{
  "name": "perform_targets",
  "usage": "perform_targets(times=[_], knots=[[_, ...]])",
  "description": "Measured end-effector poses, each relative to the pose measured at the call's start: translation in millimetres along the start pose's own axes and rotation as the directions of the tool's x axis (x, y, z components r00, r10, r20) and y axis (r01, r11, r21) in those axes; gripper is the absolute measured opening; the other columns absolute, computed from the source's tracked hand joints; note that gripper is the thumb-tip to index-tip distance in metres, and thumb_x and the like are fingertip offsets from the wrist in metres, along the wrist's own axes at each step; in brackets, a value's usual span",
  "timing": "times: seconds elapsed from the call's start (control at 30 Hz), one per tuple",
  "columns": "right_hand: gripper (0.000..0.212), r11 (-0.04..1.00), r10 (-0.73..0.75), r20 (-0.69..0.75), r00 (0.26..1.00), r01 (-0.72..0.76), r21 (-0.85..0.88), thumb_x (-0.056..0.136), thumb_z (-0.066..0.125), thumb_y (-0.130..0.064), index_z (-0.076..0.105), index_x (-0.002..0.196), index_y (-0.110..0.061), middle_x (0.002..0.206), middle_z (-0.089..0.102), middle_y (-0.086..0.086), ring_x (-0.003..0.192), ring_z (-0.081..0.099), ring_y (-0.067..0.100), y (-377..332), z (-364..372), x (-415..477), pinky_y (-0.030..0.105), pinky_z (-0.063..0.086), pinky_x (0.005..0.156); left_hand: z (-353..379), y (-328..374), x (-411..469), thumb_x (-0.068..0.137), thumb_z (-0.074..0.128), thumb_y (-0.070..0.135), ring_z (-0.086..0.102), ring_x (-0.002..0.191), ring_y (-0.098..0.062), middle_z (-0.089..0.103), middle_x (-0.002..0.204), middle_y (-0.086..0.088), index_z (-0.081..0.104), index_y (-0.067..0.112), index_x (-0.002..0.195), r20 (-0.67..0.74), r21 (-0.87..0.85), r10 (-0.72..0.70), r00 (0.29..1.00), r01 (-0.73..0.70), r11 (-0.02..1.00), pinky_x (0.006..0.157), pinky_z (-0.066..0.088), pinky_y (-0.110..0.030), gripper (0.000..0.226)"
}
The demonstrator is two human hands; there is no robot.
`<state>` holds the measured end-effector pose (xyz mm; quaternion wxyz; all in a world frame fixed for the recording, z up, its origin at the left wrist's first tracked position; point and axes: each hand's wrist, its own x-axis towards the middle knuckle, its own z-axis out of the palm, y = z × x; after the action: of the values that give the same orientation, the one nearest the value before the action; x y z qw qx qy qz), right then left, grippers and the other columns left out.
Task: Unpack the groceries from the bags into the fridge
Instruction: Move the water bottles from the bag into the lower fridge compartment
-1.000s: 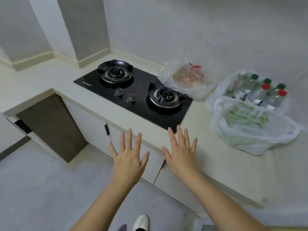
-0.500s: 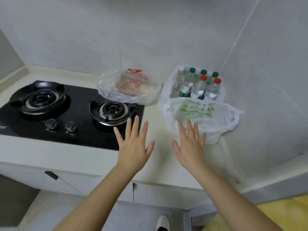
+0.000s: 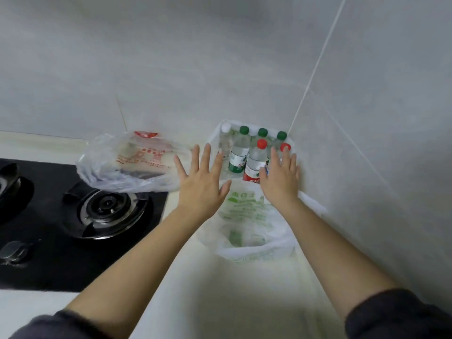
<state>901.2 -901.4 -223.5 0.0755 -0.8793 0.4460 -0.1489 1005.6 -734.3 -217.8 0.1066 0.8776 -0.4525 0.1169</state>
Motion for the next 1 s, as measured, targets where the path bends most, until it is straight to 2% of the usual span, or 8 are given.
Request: perform_targets(times=[0.13, 0.33, 0.5, 0.57, 0.63, 0.7, 0.87, 1.0], knots=[[0.06, 0.999, -0.008, -0.007, 1.0, 0.008, -0.036, 0.1, 0.043, -0.03, 0.02, 0.153, -0.012, 0.159, 0.016, 0.016, 0.145, 0.017, 0.033, 13, 7, 55, 0.043, 0.024, 0.116, 17, 19, 55, 0.098, 0.022, 0.056, -0.014, 0.147, -0.031, -0.01, 0.161, -0.01, -0.001, 0.023, 0.154, 0.057, 0.072, 0.062, 0.996, -0.066, 0.995, 0.109, -0.009, -0.067, 0.069], [0.046, 0.98, 0.053, 0.019, 0.998, -0.048, -0.192, 0.1, 0.042, -0.031, 0.038, 0.142, -0.011, 0.145, 0.034, 0.016, 0.125, 0.043, 0.034, 21, 11, 111, 0.039, 0.045, 0.09, 46, 40, 134, 0.099, 0.018, 0.055, -0.012, 0.147, -0.034, -0.008, 0.161, -0.013, -0.004, 0.023, 0.154, 0.174, 0.192, 0.135, 0.976, -0.168, 0.967, 0.107, -0.011, -0.068, 0.067], [0.038, 0.969, 0.142, 0.078, 0.987, -0.123, -0.215, 0.101, 0.042, -0.03, 0.046, 0.13, -0.006, 0.129, 0.042, 0.016, 0.106, 0.058, 0.034, 35, 16, 140, 0.037, 0.048, 0.08, 63, 56, 178, 0.1, 0.024, 0.052, -0.003, 0.148, -0.033, 0.002, 0.161, -0.014, -0.002, 0.017, 0.154, 0.206, 0.159, 0.177, 0.962, -0.212, 0.964, 0.112, -0.003, -0.064, 0.07], [0.037, 0.968, 0.19, 0.118, 0.975, -0.166, -0.186, 0.101, 0.04, -0.028, 0.046, 0.129, -0.006, 0.125, 0.051, 0.019, 0.109, 0.058, 0.036, 38, 21, 146, 0.038, 0.048, 0.084, 69, 63, 188, 0.099, 0.027, 0.051, 0.014, 0.145, -0.033, 0.02, 0.156, -0.015, 0.003, 0.016, 0.153, 0.202, 0.115, 0.195, 0.96, -0.221, 0.968, 0.114, 0.013, -0.059, 0.069], [0.035, 0.967, 0.203, 0.128, 0.971, -0.179, -0.18, 0.1, 0.039, -0.027, 0.045, 0.127, -0.007, 0.122, 0.06, 0.018, 0.111, 0.058, 0.037, 40, 24, 150, 0.039, 0.048, 0.085, 73, 70, 198, 0.098, 0.034, 0.049, 0.037, 0.128, -0.031, 0.041, 0.138, -0.013, 0.018, 0.015, 0.148, 0.165, 0.051, 0.213, 0.963, -0.224, 0.973, 0.102, 0.034, -0.047, 0.063], [0.034, 0.965, 0.201, 0.121, 0.972, -0.175, -0.197, 0.1, 0.039, -0.028, 0.044, 0.128, -0.008, 0.121, 0.061, 0.017, 0.112, 0.058, 0.036, 41, 26, 150, 0.039, 0.047, 0.086, 75, 77, 203, 0.099, 0.036, 0.044, 0.048, 0.112, -0.027, 0.05, 0.124, -0.01, 0.034, 0.015, 0.134, 0.13, 0.038, 0.261, 0.957, -0.268, 0.963, 0.088, 0.04, -0.039, 0.046], [0.03, 0.964, 0.193, 0.083, 0.978, -0.173, -0.201, 0.1, 0.038, -0.025, 0.046, 0.123, -0.008, 0.114, 0.065, 0.017, 0.104, 0.062, 0.036, 46, 33, 152, 0.039, 0.049, 0.081, 85, 90, 205, 0.102, 0.034, 0.034, 0.058, 0.081, -0.027, 0.055, 0.102, -0.007, 0.037, 0.015, 0.129, 0.225, -0.034, 0.266, 0.937, -0.265, 0.964, 0.056, 0.034, -0.032, 0.033], [0.025, 0.963, 0.188, 0.069, 0.98, -0.17, -0.208, 0.1, 0.039, -0.024, 0.049, 0.118, -0.008, 0.112, 0.066, 0.015, 0.103, 0.063, 0.035, 47, 38, 158, 0.037, 0.048, 0.081, 91, 90, 204, 0.103, 0.034, 0.029, 0.047, 0.063, -0.025, 0.056, 0.08, -0.004, 0.041, 0.015, 0.117, 0.18, -0.116, 0.22, 0.959, -0.201, 0.973, 0.047, 0.027, -0.028, 0.021]])
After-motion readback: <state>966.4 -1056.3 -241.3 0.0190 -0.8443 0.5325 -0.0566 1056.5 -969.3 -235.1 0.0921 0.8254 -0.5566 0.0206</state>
